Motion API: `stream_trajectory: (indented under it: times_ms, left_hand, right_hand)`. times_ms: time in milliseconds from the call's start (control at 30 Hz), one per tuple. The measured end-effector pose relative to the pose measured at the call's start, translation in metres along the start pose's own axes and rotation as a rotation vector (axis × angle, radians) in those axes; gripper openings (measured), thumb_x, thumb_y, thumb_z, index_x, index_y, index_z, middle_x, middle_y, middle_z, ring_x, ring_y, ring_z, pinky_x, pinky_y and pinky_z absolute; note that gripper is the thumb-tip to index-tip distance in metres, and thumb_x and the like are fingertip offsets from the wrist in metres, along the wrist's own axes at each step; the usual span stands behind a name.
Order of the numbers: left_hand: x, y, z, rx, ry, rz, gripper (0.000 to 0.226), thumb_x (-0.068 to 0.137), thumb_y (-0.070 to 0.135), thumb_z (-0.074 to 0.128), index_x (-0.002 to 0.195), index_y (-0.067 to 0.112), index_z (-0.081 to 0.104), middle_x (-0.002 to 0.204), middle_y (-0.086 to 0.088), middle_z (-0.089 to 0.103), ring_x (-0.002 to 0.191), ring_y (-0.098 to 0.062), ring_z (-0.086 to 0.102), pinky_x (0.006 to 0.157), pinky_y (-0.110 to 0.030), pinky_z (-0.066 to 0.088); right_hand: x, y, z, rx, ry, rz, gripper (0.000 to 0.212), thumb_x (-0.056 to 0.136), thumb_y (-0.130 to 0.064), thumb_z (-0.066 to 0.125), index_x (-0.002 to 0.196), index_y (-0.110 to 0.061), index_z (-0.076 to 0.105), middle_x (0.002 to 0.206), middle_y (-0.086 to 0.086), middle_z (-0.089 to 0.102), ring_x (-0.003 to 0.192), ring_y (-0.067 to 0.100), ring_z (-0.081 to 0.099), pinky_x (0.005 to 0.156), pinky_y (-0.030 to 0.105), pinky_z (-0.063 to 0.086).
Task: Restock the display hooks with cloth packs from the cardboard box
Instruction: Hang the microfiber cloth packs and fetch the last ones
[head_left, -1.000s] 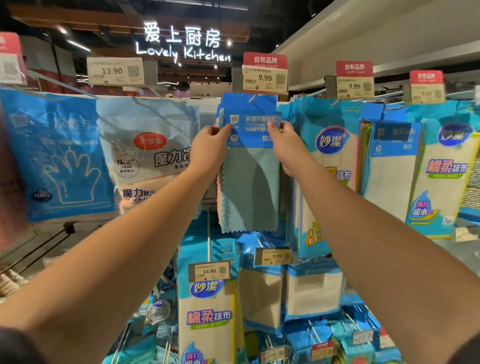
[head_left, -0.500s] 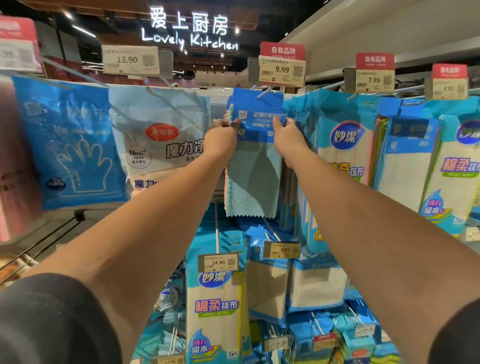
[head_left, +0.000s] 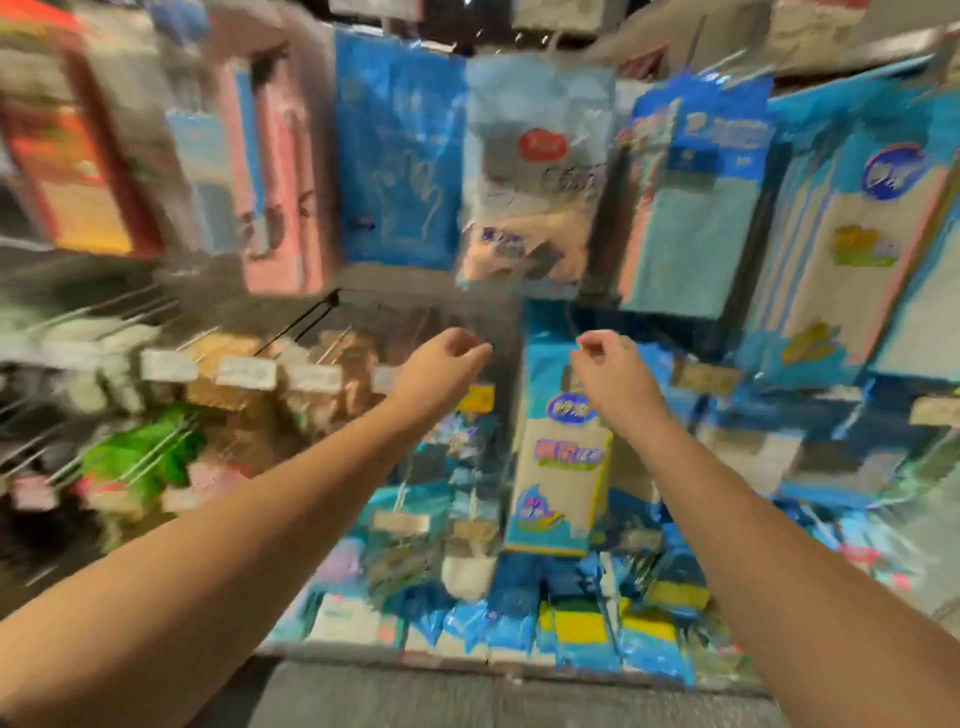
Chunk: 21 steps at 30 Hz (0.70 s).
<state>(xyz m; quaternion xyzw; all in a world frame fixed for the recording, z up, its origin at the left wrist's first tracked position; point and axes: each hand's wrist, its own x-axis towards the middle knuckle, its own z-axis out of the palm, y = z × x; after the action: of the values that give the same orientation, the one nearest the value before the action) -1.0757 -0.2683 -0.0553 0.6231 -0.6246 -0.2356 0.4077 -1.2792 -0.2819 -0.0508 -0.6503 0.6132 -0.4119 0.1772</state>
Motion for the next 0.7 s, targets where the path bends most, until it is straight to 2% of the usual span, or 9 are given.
stream_trajectory:
  times_ms: [67, 133, 200, 367, 500, 600, 700]
  left_hand:
    - [-0.052, -0.051, -0.034, 0.024, -0.029, -0.078, 0.024, 0.096, 0.036, 0.060, 0.107, 0.017, 0.070, 0.098, 0.000, 0.070, 0.089, -0.018, 0.062, 0.075, -0.028, 0.042]
    - [-0.104, -0.101, -0.073, 0.083, -0.043, -0.146, 0.022, 0.096, 0.035, 0.060, 0.107, 0.018, 0.069, 0.096, 0.001, 0.069, 0.090, -0.019, 0.063, 0.077, -0.030, 0.045]
    - [-0.157, -0.149, -0.113, 0.106, -0.017, -0.228, 0.019, 0.097, 0.032, 0.061, 0.107, 0.017, 0.068, 0.095, 0.003, 0.066, 0.095, -0.019, 0.064, 0.076, -0.029, 0.043]
    - [-0.302, -0.243, -0.207, 0.136, 0.069, -0.482, 0.017, 0.099, 0.035, 0.057, 0.106, 0.022, 0.065, 0.097, 0.004, 0.070, 0.090, -0.015, 0.064, 0.080, -0.031, 0.049]
    - [-0.398, -0.302, -0.266, 0.220, 0.146, -0.680, 0.011, 0.100, 0.034, 0.056, 0.106, 0.028, 0.062, 0.096, 0.008, 0.065, 0.091, -0.014, 0.063, 0.080, -0.029, 0.047]
    - [-0.449, -0.344, -0.296, 0.240, 0.181, -0.801, 0.005, 0.099, 0.033, 0.056, 0.100, 0.030, 0.060, 0.099, 0.005, 0.067, 0.093, -0.017, 0.064, 0.077, -0.030, 0.046]
    - [-0.477, -0.380, -0.322, 0.279, 0.202, -0.885, 0.016, 0.099, 0.031, 0.054, 0.108, 0.022, 0.065, 0.105, 0.005, 0.064, 0.096, -0.014, 0.062, 0.076, -0.028, 0.042]
  right_hand:
    - [-0.055, -0.015, 0.047, -0.012, -0.181, 0.031, 0.030, 0.096, -0.021, 0.059, 0.122, -0.008, 0.061, 0.119, 0.012, 0.062, 0.104, 0.021, 0.059, 0.092, 0.034, 0.047]
    - [-0.107, -0.033, 0.096, -0.025, -0.344, 0.034, 0.031, 0.097, -0.025, 0.058, 0.124, -0.010, 0.061, 0.119, 0.008, 0.063, 0.104, 0.017, 0.059, 0.082, 0.024, 0.040]
    - [-0.157, -0.054, 0.145, -0.026, -0.486, 0.024, 0.031, 0.097, -0.024, 0.058, 0.124, -0.010, 0.062, 0.119, 0.006, 0.062, 0.104, 0.016, 0.059, 0.078, 0.019, 0.035]
    - [-0.282, -0.102, 0.262, -0.032, -0.790, -0.069, 0.026, 0.096, -0.021, 0.060, 0.115, -0.004, 0.066, 0.103, 0.009, 0.066, 0.088, 0.014, 0.057, 0.077, 0.023, 0.039]
    - [-0.367, -0.140, 0.331, -0.110, -1.015, -0.162, 0.028, 0.097, -0.020, 0.058, 0.114, 0.002, 0.064, 0.109, 0.018, 0.063, 0.099, 0.026, 0.058, 0.087, 0.033, 0.041]
    - [-0.410, -0.165, 0.374, -0.157, -1.146, -0.264, 0.032, 0.098, -0.025, 0.056, 0.125, -0.008, 0.061, 0.121, 0.011, 0.059, 0.111, 0.025, 0.056, 0.095, 0.029, 0.039]
    - [-0.432, -0.191, 0.420, -0.193, -1.254, -0.386, 0.037, 0.100, -0.030, 0.052, 0.134, -0.015, 0.056, 0.130, 0.003, 0.053, 0.119, 0.019, 0.053, 0.097, 0.026, 0.038]
